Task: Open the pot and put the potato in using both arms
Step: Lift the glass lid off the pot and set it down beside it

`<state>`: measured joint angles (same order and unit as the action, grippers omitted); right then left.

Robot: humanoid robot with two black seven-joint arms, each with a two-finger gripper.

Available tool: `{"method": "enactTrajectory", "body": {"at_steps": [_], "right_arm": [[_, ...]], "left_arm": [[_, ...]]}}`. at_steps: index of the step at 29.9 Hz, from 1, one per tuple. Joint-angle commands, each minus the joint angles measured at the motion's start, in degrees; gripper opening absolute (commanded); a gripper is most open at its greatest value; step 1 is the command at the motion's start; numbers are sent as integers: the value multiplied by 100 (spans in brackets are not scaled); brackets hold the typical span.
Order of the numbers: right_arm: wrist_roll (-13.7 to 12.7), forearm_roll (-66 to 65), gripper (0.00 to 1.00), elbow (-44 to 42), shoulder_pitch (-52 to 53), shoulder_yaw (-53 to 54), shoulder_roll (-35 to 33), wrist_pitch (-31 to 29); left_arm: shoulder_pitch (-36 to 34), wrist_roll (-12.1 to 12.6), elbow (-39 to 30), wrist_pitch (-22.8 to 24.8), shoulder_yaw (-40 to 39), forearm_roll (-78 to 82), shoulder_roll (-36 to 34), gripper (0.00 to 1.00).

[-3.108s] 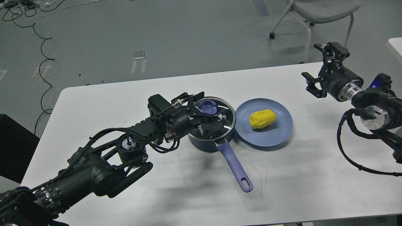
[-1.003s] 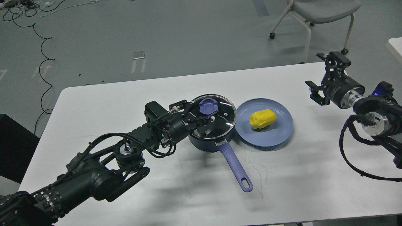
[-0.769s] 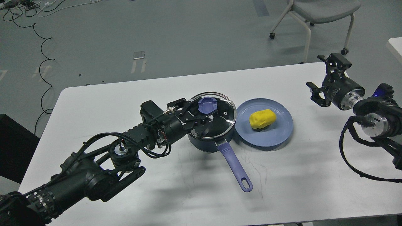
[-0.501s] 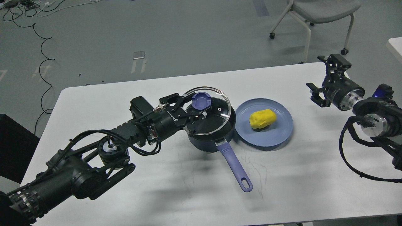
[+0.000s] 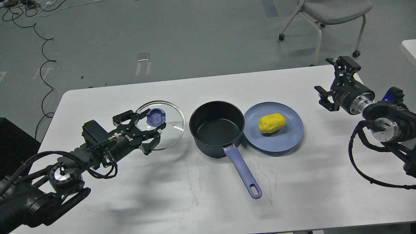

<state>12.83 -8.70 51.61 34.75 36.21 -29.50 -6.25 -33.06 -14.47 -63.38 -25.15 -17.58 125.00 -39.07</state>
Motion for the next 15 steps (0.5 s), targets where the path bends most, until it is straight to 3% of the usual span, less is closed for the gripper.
{"method": "enactTrajectory", "body": {"at_steps": [1,15], "right_arm": [[0,-9,100,-2,5,-9,23,1],[0,-9,100,-11,-12,-35,32,10]], "left_arm": [[229,-38,211,-245,9,0,4,62],[423,-311,1381,-285,395,-599,365,70]]}}
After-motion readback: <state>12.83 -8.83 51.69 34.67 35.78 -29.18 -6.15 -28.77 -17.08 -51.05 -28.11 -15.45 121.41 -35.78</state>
